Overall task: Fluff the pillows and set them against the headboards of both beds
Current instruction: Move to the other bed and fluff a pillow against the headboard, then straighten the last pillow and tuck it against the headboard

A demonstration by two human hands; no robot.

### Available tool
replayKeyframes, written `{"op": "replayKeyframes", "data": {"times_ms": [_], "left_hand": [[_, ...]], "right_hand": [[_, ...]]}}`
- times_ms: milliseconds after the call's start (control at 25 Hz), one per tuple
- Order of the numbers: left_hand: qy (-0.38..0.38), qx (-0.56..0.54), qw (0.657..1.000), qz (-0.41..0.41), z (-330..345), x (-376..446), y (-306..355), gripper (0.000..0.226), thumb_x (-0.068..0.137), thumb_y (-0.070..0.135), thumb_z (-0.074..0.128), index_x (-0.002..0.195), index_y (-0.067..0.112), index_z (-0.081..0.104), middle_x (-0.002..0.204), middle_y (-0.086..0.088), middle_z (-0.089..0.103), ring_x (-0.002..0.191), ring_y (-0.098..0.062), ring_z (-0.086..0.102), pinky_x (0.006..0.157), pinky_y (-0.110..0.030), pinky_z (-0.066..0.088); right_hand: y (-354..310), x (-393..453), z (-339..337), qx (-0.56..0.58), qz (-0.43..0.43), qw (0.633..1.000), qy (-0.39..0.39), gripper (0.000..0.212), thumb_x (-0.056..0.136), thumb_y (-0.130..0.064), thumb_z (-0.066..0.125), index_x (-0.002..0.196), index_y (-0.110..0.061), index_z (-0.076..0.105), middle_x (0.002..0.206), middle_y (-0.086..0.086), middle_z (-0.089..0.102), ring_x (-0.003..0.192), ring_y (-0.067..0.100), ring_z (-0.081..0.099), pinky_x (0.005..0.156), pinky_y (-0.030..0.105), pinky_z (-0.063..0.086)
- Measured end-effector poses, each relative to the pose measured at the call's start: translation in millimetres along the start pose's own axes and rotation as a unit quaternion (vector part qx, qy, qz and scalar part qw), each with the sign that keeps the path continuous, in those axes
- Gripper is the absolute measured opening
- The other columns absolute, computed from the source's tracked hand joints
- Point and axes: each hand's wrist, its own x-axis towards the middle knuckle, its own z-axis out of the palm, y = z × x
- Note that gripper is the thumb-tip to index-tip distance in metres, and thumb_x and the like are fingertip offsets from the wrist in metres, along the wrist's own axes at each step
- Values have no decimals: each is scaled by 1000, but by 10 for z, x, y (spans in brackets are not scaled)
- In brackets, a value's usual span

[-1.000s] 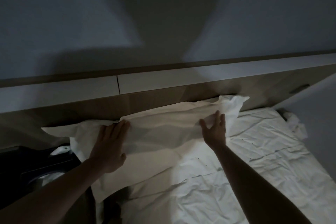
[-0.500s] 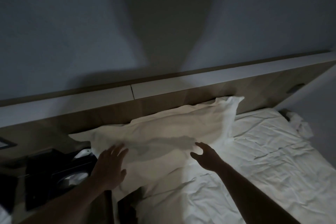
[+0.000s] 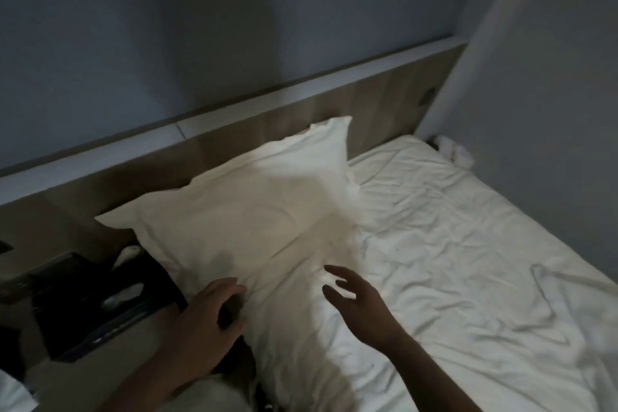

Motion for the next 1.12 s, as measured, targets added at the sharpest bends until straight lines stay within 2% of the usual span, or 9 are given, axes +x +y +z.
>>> {"op": "replayKeyframes", "data": {"times_ms": [120,200,280,400,480,640,760,920,1120], "left_hand": [[-23,-57,998,29,285,-636,500,35,86,31,80,113,47,64,128,40,54,124,10,51,104,-12,38],[-50,-99,993,36,535,-1105,783,44,87,24,81,115,54,64,128,41,56,123,12,54,104,-16,42],[-89,-133,987,34,773,-1542,1005,50,89,23,79,119,58,60,129,35,59,122,7,57,103,-21,45],[-147,-135,978,61,1028,-2140,1339,42,90,21,78,116,52,65,126,34,62,117,10,58,97,-13,49],[-179,-124,971,101,1144,-2401,1526,33,89,17,78,110,41,72,123,34,64,114,13,60,95,-10,49],[-268,-108,939,188,1323,-2758,1676,29,88,10,79,111,27,75,119,17,73,116,1,66,99,-14,49],[-322,-88,917,219,1450,-3042,1674,28,88,11,79,109,29,76,116,16,74,115,0,67,101,-18,50],[-351,-89,905,223,1692,-3572,1639,26,89,12,77,108,31,74,116,18,73,115,1,66,101,-18,48],[-400,-74,883,236,1941,-4343,1885,25,92,17,74,110,33,72,123,22,69,120,2,62,103,-21,46]], "right_hand": [[335,-1086,-202,56,6,997,45,31,97,-27,71,125,-40,69,129,-20,69,120,-4,63,83,8,51],[602,-1817,-307,89,16,993,72,28,97,-24,71,122,-38,72,122,-23,72,114,-6,66,81,5,49],[886,-2477,-365,116,36,988,97,26,98,-23,69,120,-36,73,118,-28,72,110,-10,66,82,4,48],[1206,-3420,-365,153,61,977,137,24,100,-19,67,119,-32,74,118,-26,73,110,-8,67,83,6,49],[1350,-3924,-357,182,74,964,182,22,100,-18,67,117,-29,74,118,-22,74,112,-5,68,84,7,49],[1569,-4819,-112,225,109,932,263,21,100,-25,67,115,-37,74,122,-21,73,114,-8,66,87,8,49],[1693,-5384,303,263,155,903,302,21,97,-27,70,114,-38,75,118,-14,76,112,-2,70,93,16,52],[1878,-6147,729,304,182,879,320,23,95,-22,71,116,-33,75,116,-10,77,110,3,73,88,13,53],[2136,-6889,857,321,166,857,368,25,90,-33,70,115,-37,75,119,-6,76,117,3,68,102,24,54]]}}
